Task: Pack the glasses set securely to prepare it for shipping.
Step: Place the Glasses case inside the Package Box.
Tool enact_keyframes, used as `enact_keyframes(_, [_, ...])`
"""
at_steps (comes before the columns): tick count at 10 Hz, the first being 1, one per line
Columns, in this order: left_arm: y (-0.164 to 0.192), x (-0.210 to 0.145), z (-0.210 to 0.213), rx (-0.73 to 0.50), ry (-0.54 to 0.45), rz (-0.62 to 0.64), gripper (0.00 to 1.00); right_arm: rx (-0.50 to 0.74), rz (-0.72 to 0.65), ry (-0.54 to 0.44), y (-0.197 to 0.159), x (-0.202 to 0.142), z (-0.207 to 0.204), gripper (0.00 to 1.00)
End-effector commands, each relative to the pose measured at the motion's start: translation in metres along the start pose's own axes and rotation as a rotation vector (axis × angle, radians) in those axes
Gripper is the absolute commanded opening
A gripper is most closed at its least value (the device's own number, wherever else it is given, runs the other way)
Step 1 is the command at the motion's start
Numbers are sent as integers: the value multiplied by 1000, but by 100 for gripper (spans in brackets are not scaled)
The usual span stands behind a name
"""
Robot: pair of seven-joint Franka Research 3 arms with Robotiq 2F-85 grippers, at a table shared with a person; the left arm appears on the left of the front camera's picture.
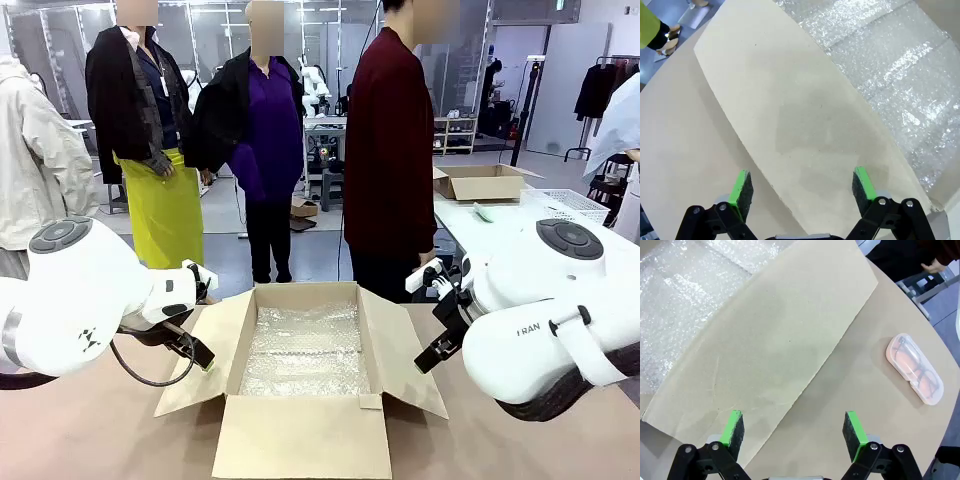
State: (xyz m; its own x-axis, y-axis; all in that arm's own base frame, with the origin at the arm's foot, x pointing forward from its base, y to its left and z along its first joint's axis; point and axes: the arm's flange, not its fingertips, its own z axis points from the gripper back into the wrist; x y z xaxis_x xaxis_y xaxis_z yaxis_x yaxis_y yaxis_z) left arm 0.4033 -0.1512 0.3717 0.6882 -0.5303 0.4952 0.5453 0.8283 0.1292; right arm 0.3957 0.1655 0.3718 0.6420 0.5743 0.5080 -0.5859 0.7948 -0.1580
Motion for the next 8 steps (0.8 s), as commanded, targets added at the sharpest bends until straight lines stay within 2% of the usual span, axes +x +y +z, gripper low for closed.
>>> enact_keyframes(1, [0, 0, 0, 0, 0, 0, 100, 0, 0, 0, 0, 0, 0, 100])
enact_keyframes(8, [0, 0, 0, 0, 0, 0, 100, 0, 0, 0, 0, 0, 0, 100])
